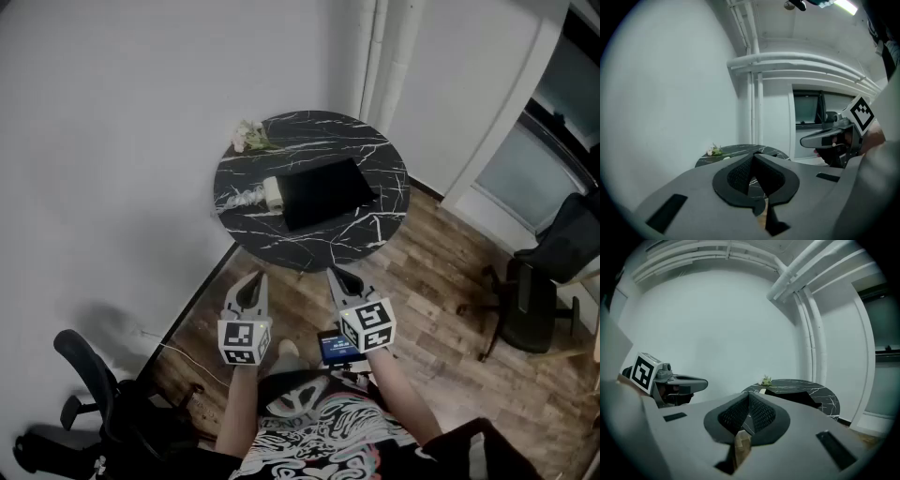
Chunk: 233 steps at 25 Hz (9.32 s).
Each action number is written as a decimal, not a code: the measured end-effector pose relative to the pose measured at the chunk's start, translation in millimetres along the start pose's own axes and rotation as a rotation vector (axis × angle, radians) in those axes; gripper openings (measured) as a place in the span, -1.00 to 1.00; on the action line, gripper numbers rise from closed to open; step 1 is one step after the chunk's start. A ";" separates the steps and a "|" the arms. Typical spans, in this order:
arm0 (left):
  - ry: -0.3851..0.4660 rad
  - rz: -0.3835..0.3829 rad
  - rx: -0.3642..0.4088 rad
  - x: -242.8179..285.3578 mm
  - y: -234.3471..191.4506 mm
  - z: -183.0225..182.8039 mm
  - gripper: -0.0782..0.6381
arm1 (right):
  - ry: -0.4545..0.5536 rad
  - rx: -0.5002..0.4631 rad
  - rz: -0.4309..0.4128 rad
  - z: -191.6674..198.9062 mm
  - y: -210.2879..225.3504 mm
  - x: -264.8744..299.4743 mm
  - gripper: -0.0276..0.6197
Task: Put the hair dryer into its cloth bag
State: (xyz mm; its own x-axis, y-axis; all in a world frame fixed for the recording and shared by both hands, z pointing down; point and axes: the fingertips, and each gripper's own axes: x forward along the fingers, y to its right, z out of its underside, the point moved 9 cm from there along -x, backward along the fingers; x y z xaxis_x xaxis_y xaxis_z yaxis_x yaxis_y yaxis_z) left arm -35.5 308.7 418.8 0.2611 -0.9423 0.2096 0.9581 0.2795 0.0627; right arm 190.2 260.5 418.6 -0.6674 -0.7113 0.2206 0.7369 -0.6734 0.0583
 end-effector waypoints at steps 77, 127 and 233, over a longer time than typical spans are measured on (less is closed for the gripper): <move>-0.393 0.293 0.169 323.7 -272.2 104.9 -0.21 | -0.474 0.443 -0.122 52.6 126.8 390.4 -0.38; -0.547 0.591 0.280 326.1 -271.2 115.8 -0.32 | -0.504 0.471 -0.125 27.1 143.8 390.6 -0.83; -0.004 0.177 0.043 128.7 -19.6 -38.4 -0.74 | -0.013 0.050 0.201 -26.8 79.4 46.5 -0.86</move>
State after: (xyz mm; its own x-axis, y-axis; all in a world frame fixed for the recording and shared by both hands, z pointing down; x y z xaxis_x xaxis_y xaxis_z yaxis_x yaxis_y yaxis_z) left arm -16.1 174.9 407.1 0.4247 -0.8769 0.2252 0.8913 0.4486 0.0660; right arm 214.8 168.6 407.4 -0.5051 -0.8275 0.2450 0.8598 -0.5071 0.0596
